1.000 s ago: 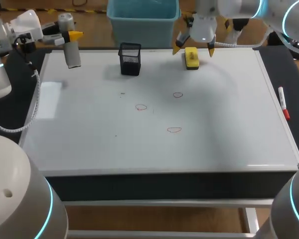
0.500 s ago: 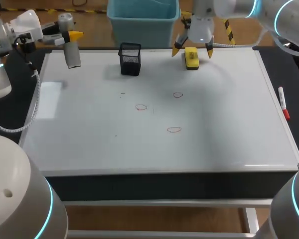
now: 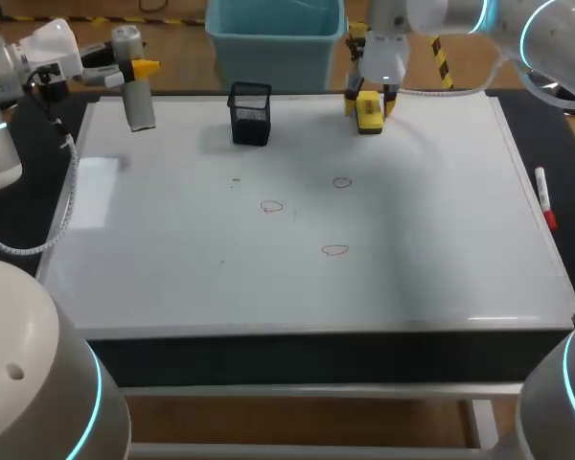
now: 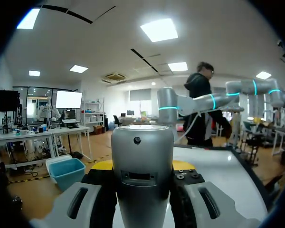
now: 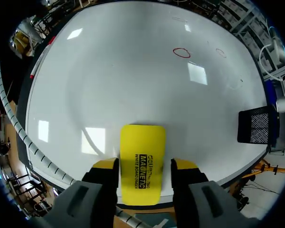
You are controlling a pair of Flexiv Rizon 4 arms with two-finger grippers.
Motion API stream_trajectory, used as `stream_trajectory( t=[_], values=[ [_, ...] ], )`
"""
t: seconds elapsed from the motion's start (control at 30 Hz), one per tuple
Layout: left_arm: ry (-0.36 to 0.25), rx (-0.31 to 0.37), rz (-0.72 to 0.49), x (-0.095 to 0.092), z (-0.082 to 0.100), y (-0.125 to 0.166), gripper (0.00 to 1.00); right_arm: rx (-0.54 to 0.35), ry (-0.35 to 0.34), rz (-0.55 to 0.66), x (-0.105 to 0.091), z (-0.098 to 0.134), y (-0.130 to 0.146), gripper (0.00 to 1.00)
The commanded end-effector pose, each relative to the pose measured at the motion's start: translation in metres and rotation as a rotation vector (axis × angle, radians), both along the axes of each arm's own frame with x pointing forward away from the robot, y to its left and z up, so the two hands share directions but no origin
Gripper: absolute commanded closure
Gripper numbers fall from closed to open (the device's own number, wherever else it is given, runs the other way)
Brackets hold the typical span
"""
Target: Pick up the inspection probe, press it on each red-marked spot on the whiteboard one by one, put down the probe, pick up the eraser, and wipe off all the red marks.
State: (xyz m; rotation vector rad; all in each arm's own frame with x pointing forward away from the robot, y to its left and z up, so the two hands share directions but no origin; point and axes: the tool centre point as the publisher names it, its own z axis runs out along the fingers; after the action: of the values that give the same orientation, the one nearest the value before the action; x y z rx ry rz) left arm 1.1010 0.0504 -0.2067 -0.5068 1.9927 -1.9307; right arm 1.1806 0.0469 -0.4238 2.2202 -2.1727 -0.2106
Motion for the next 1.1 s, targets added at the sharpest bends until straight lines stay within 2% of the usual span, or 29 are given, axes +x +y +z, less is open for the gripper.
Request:
stream_trajectory(
  t=[0.03,0.33,0.5,0.8,1.1],
  values=[
    [-0.002,0.000,0.003,-0.001,0.001,0.000,1.00,-0.008,0.000,-0.002,0.000,0.004,-0.003,1.00],
    [-0.002,0.000,0.003,-0.001,0.001,0.000,1.00,-0.029,-0.026,-0.032,-0.013,0.016,-0.009,1.00],
    [-0.002,0.000,0.003,-0.001,0.001,0.000,1.00,-0.055,-0.031,-0.102,-0.021,0.028,-0.015,1.00],
    [-0.002,0.000,0.003,-0.001,0.001,0.000,1.00,-0.048,-0.073,-0.188,-0.036,0.050,-0.030,1.00],
    [-0.002,0.000,0.003,-0.001,0.001,0.000,1.00,-0.037,-0.103,-0.295,-0.055,0.062,-0.059,1.00]
  ],
)
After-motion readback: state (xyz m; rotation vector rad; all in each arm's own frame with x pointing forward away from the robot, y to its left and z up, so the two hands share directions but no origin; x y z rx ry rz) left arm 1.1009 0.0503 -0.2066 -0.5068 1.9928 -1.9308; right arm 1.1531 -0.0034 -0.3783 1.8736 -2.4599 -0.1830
